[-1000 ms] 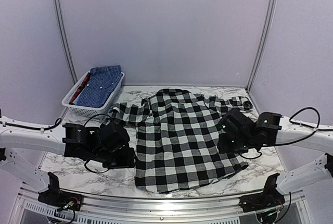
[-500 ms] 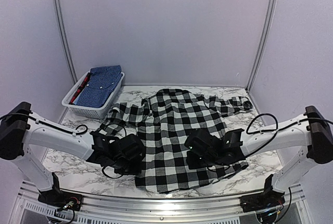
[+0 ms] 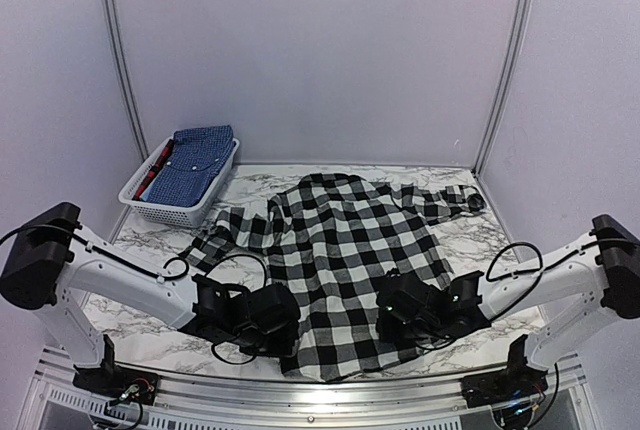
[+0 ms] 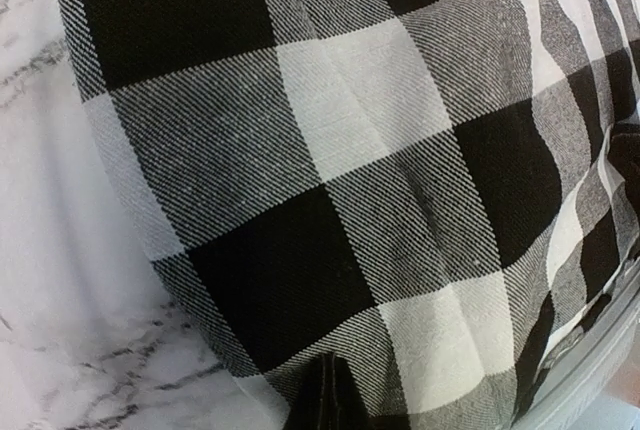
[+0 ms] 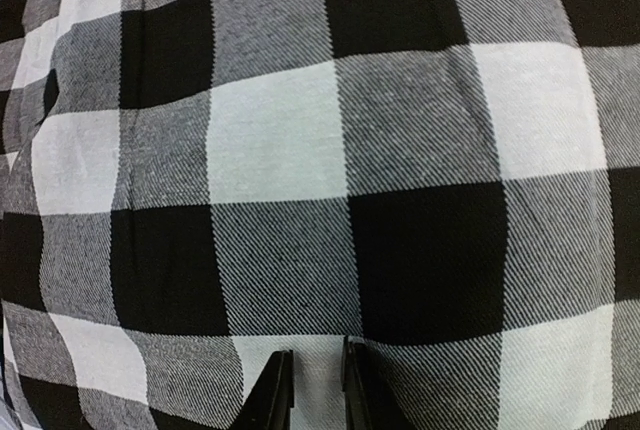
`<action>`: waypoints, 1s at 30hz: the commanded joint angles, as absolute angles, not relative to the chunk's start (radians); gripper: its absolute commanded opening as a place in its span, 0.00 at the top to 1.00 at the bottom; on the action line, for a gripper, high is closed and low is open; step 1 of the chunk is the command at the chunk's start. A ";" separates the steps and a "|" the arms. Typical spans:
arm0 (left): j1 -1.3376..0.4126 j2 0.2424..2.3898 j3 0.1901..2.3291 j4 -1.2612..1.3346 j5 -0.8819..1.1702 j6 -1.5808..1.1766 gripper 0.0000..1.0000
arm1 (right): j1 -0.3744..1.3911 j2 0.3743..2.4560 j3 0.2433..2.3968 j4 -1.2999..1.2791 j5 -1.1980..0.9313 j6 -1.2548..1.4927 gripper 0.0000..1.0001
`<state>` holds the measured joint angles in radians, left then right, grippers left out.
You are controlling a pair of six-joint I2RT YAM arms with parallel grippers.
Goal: Fold and stack the long sleeve shirts
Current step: Flatten out the flattened shirt at the center of the board, then pick up the flattened shirt from the center of the board.
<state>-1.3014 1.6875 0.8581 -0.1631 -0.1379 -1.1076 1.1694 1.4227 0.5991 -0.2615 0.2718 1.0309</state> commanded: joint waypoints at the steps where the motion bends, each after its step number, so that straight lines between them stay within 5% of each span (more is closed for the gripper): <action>1: -1.350 1.703 0.844 -0.193 -0.108 -1.160 1.00 | 1.176 1.320 0.537 -0.463 0.309 1.149 0.81; 3: -1.351 1.663 0.815 -0.195 -0.124 -1.176 0.97 | 1.177 1.271 0.532 -0.503 0.314 1.149 0.80; 7: -1.324 1.546 0.797 -0.301 -0.199 -1.167 0.74 | 1.177 1.236 0.589 -0.540 0.321 1.094 0.74; 15: -1.039 1.257 0.766 -0.487 -0.326 -1.047 0.61 | 1.168 1.356 0.872 -0.566 0.361 0.902 0.62; 30: -0.479 1.334 0.805 -0.417 -0.338 -0.824 0.60 | 1.096 1.528 1.026 -0.505 0.297 0.748 0.58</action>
<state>-0.5564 1.2655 0.7845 -0.4633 -0.3653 -0.9077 1.1130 1.5154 0.9916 -0.5316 0.3138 0.7914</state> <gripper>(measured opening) 0.405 0.420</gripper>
